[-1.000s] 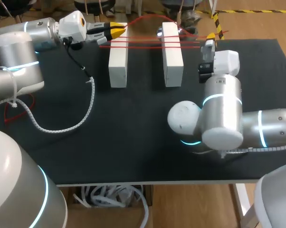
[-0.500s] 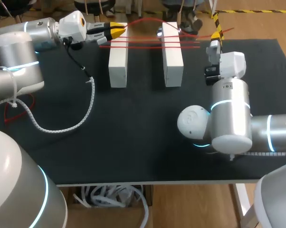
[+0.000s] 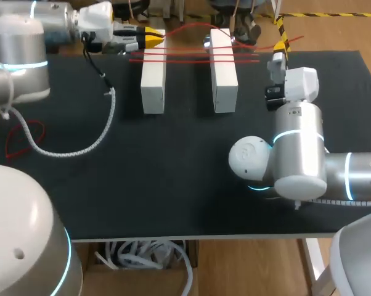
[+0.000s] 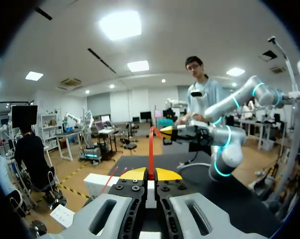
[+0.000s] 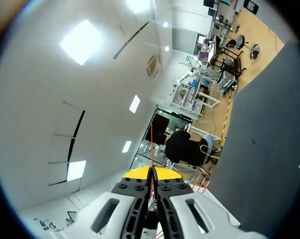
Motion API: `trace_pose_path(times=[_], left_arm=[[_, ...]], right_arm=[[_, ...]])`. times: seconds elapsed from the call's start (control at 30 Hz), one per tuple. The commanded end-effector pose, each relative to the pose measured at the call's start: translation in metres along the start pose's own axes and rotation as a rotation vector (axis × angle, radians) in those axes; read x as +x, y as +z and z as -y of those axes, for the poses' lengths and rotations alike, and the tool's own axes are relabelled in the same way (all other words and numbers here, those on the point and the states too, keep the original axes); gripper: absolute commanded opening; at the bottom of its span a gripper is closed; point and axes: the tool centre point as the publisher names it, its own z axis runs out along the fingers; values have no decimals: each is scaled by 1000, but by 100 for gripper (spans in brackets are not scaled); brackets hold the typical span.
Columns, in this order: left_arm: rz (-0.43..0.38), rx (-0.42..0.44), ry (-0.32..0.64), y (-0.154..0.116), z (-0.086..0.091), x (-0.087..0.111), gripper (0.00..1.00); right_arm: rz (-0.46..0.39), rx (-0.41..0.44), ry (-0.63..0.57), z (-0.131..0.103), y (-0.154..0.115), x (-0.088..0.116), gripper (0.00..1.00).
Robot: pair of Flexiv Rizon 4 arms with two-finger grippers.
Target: Grab the tape and strap the tape.
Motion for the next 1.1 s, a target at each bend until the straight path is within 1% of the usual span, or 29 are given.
trace_pose_path(times=[0.03, 0.1, 0.2, 0.27, 0.53, 0.67, 0.73, 0.83, 0.97, 1.1], left_arm=[[75, -633, -13, 1, 16, 13, 0], [86, -718, 1, 2, 19, 15, 0], [93, -805, 18, 2, 23, 18, 0], [94, -842, 29, 3, 28, 20, 0], [39, -976, 44, 5, 41, 23, 0], [17, -1000, 51, 6, 46, 26, 0], [-7, -1019, 50, 7, 47, 27, 0], [-30, -1025, 48, 8, 48, 30, 0], [-52, -1016, 47, 10, 47, 33, 0], [-62, -993, 55, 16, 46, 30, 0]], right_arm=[[6, 2, -2, -1, 0, 2, 0], [6, 2, -2, -1, 0, 2, 0], [6, 2, -2, -1, 0, 2, 0], [6, 2, -2, -1, 0, 2, 0], [6, 2, -2, -1, 0, 2, 0], [6, 2, -2, -1, 0, 2, 0], [6, 2, -2, -1, 0, 2, 0], [6, 2, -2, -1, 0, 2, 0], [6, 2, -2, -1, 0, 2, 0], [6, 2, -2, -1, 0, 2, 0]])
